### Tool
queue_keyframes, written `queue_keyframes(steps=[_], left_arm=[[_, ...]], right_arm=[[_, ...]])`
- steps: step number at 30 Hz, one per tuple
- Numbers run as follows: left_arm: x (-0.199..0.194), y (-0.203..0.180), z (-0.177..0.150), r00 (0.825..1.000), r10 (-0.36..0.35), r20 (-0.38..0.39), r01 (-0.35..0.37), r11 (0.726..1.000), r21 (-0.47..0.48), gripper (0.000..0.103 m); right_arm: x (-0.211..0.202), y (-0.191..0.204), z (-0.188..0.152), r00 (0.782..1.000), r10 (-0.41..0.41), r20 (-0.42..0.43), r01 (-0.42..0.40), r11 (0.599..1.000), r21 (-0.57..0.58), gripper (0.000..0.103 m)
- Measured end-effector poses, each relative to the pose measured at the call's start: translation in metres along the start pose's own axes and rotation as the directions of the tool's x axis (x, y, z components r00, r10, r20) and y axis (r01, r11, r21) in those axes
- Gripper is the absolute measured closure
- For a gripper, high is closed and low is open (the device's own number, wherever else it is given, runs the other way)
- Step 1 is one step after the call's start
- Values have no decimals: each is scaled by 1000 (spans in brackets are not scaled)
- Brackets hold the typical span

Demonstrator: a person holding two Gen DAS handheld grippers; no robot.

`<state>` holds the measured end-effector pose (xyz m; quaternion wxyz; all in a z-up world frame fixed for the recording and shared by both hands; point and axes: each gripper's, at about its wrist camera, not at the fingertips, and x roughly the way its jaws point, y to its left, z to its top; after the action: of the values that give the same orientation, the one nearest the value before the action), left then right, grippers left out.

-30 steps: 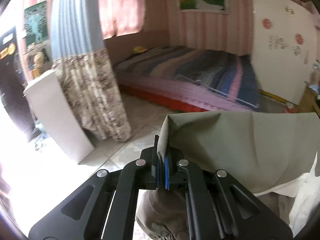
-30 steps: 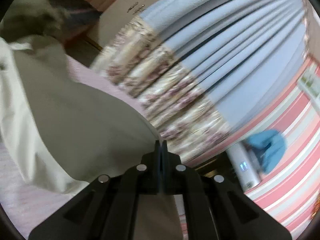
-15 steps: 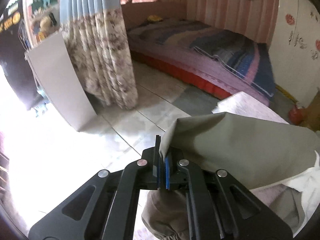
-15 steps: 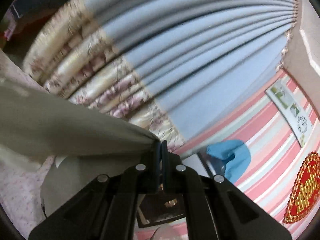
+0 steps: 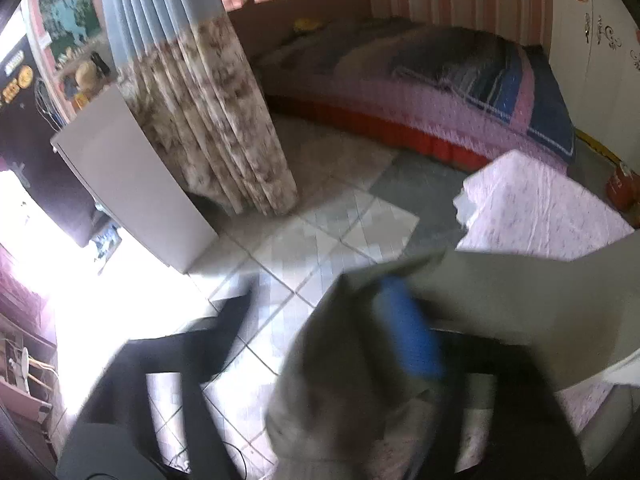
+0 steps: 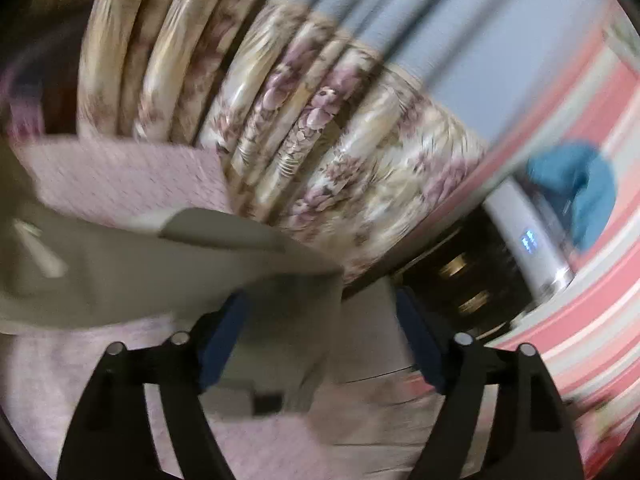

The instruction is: Fold large clothes

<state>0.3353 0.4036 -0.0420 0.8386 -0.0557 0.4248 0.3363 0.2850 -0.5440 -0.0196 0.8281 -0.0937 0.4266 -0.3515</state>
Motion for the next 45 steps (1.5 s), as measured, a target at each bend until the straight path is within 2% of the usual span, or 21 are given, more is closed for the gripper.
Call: queue_keyframes(steps=[3, 6, 7, 9, 10, 11, 13, 15, 18, 20, 21, 23, 25, 27, 29, 32, 36, 38, 41, 45], left_arm=[[-33, -2, -1, 997, -20, 71, 21, 1000, -5, 4], [-57, 9, -12, 994, -67, 84, 73, 995, -66, 3], [-61, 17, -22, 989, -137, 61, 144, 980, -136, 3], [-61, 22, -38, 971, -237, 24, 237, 946, -219, 3], [-57, 18, -50, 958, -288, -12, 275, 927, -254, 3], [-52, 12, -59, 949, -312, -40, 291, 919, -265, 3], [-37, -3, -74, 938, -332, -96, 294, 913, -284, 3], [-21, -10, -80, 937, -325, -129, 273, 910, -312, 4], [15, -6, -82, 933, -317, -172, 221, 881, -419, 8], [30, -1, -81, 920, -346, -186, 221, 847, -484, 17], [36, 0, -79, 919, -348, -188, 215, 839, -500, 21], [45, 0, -72, 927, -327, -186, 199, 846, -495, 45], [55, 2, -64, 929, -310, -204, 179, 855, -488, 100], [64, 8, -59, 913, -349, -213, 200, 835, -513, 102], [64, 12, -54, 912, -354, -206, 209, 834, -510, 103], [44, 9, -45, 927, -337, -163, 223, 846, -483, 103], [-7, -2, -18, 954, -295, -51, 248, 875, -415, 103], [-35, -17, -6, 956, -292, 1, 272, 887, -374, 103], [-90, -57, 16, 941, -326, 94, 339, 900, -274, 103], [-160, -143, 28, 882, -441, 165, 459, 884, -89, 103]], right_arm=[[-22, -17, -23, 987, 161, 23, -163, 981, 108, 12], [-40, -14, -43, 975, 213, 66, -220, 968, 121, 10], [-42, -8, -48, 972, 222, 77, -229, 966, 115, 9], [-51, 7, -57, 964, 246, 97, -255, 963, 92, 8], [-52, 16, -57, 962, 253, 98, -261, 962, 76, 7], [-55, 24, -57, 962, 257, 98, -263, 963, 58, 7], [-56, 43, -57, 965, 244, 97, -246, 969, 4, 7], [-59, 58, -57, 968, 231, 96, -228, 973, -41, 7], [-65, 69, -59, 970, 218, 111, -207, 973, -99, 7], [-66, 71, -60, 973, 196, 119, -181, 975, -126, 7], [-67, 72, -62, 975, 183, 124, -166, 976, -140, 7], [-64, 69, -63, 977, 174, 124, -155, 976, -152, 7], [-60, 66, -64, 977, 179, 118, -161, 976, -149, 7], [-57, 64, -65, 975, 191, 117, -176, 976, -129, 7], [-54, 61, -65, 971, 206, 119, -193, 975, -109, 7], [-54, 60, -63, 966, 221, 135, -210, 974, -89, 7], [-53, 59, -58, 958, 238, 160, -232, 971, -58, 7], [-51, 57, -56, 952, 258, 163, -256, 966, -34, 7], [-44, 57, -55, 943, 290, 161, -294, 956, 4, 7], [-41, 67, -53, 934, 317, 168, -322, 947, 6, 7]])
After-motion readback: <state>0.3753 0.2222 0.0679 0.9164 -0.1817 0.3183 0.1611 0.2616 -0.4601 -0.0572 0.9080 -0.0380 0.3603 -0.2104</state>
